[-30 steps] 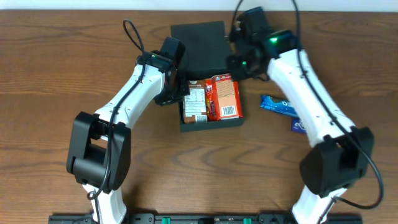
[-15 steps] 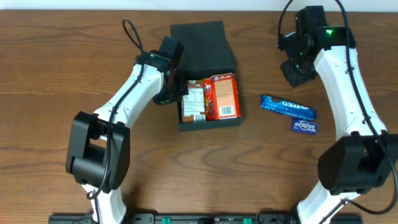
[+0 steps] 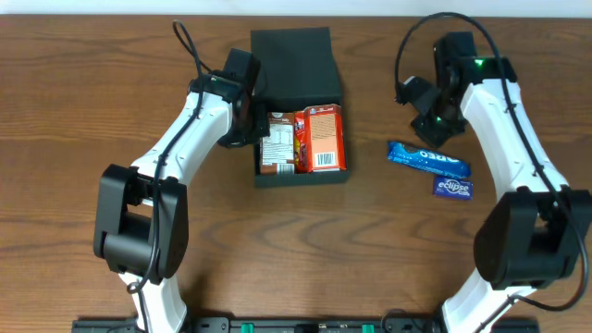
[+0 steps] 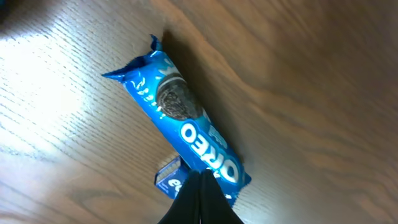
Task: Pack container
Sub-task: 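Withdraw the right gripper and reach to the blue Oreo pack, then grasp the blue Oreo pack with the right gripper and lift it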
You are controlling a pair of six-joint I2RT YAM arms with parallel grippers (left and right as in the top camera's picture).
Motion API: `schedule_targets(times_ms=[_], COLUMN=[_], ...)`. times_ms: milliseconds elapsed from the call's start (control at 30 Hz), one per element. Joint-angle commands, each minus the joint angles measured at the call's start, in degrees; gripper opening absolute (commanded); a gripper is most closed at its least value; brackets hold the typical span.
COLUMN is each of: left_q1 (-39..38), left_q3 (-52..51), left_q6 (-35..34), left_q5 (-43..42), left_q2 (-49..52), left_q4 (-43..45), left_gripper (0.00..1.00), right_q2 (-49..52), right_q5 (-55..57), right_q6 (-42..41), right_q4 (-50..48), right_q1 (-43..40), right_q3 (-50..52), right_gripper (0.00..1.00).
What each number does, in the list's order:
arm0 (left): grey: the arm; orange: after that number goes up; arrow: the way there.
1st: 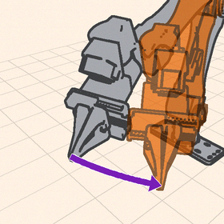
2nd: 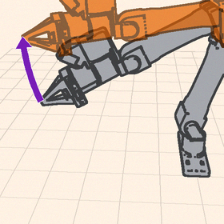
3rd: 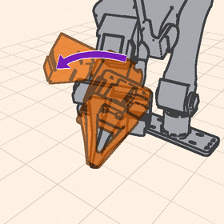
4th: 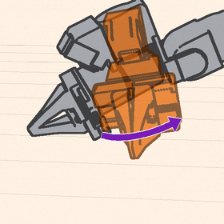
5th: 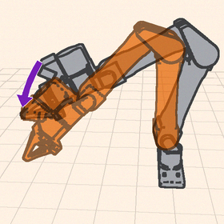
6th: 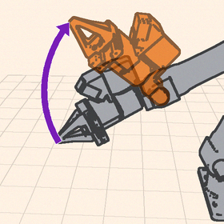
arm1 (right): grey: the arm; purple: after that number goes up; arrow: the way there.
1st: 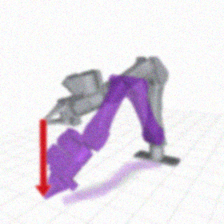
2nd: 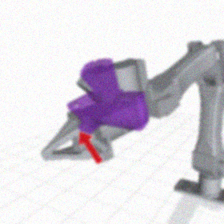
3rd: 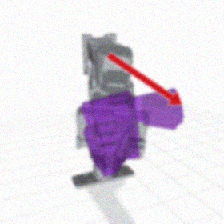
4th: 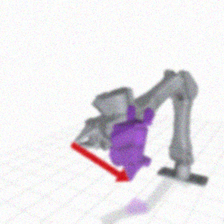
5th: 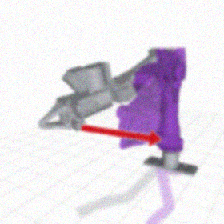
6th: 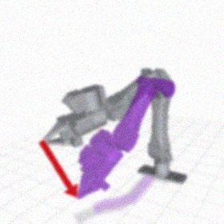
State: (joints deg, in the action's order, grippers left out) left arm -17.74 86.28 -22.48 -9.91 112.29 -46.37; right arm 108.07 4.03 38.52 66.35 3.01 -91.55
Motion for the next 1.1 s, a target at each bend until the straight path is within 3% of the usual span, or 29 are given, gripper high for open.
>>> schedule_targets(times_ms=[0, 33, 100, 133, 267, 367, 400, 800, 1067], left_q1=[0.57, 0.57, 0.57, 0.57, 0.57, 0.57, 0.57, 0.57, 0.57], left_q3=[2.19, 2.58, 3.5, 4.13, 5.68, 7.04, 7.48, 12.15, 12.15], left_q6=[0.9, 0.9, 0.9, 0.9, 0.83, 0.66, 0.66, 0.68, 0.7], left_q5=[2.12, 2.1, 2.12, 2.1, 1.16, 0.55, 0.31, -0.2, -0.13], left_q2=[1.79, 1.79, 1.79, 1.77, 1.33, 0.87, 0.76, -2.75, -4.22], left_q4=[-0.55, -0.92, -1.73, -2.23, -2.84, -3.45, -3.58, -7.06, -8.37], left_gripper=[0.15, 0.23, 0.32, 0.38, 0.61, 0.8, 0.83, 0.84, 0.84], right_q2=[-1.22, -1.22, -1.22, -1.25, -1.25, -1.25, -1.25, -1.22, -1.22], right_q5=[-1.46, -1.49, -1.49, -1.46, -1.46, -1.77, -2.16, -2.97, -2.97], right_q6=[1.4, 1.33, 0.7, 0.72, 0.74, 0.74, 0.74, 2.25, 3.61], right_q4=[-1.11, -1.27, -1.22, -1.22, -0.74, -0.55, -0.59, -5.99, -12.0], right_q1=[-0.35, -0.35, -0.35, -0.35, -0.35, -0.35, -0.35, -0.35, -0.35], right_q3=[2.03, 2.36, 2.45, 2.45, 2.45, 2.47, 2.47, 9.01, 14.53], right_gripper=[0.15, 0.29, 0.43, 0.6, 0.76, 0.77, 0.77, 0.7, 0.73])
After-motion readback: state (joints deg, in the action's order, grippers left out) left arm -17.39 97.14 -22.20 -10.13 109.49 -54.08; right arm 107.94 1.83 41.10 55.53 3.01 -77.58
